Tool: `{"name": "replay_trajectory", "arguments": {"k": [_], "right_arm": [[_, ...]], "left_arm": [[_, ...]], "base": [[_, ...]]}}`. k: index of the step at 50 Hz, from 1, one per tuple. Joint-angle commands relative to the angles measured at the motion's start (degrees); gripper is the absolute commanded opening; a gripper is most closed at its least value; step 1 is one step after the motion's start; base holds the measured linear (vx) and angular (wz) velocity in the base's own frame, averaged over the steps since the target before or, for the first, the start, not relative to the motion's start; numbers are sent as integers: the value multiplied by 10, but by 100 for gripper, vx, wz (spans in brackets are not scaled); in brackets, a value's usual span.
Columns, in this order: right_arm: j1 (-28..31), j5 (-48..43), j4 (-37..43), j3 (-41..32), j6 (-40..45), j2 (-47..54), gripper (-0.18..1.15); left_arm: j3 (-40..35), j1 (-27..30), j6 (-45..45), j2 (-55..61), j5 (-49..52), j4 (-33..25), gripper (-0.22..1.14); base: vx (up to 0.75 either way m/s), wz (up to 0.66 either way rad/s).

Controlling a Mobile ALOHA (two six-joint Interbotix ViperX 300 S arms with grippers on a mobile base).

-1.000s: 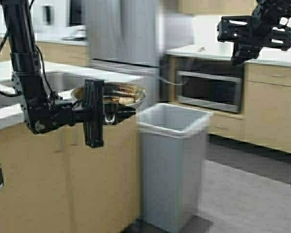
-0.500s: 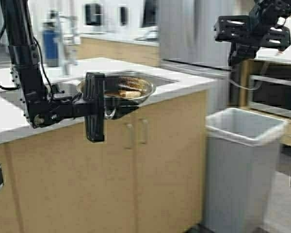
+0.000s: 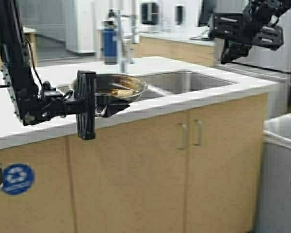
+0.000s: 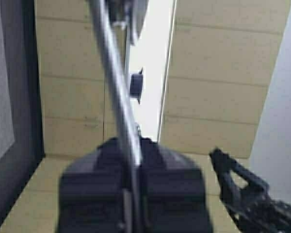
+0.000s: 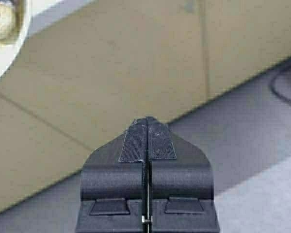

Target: Add oil to the pan and cook the shrimp and serve it

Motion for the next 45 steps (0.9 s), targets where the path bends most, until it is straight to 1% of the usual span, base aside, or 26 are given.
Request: {"name": "replay_trajectory", "arguments": {"k": [1, 18, 45], "right_arm": [[2, -10, -2, -21, -1, 8, 7], [2, -20, -3, -19, -1, 9, 7], [2, -14, -1, -25, 2, 10, 7]], "left_arm": [[-6, 4, 20, -50, -13, -1, 3], [-27, 4, 12, -94, 40, 22, 3], [-31, 4, -31, -168, 102, 23, 3]], "base": [[4, 39], [3, 42], [4, 36]]}}
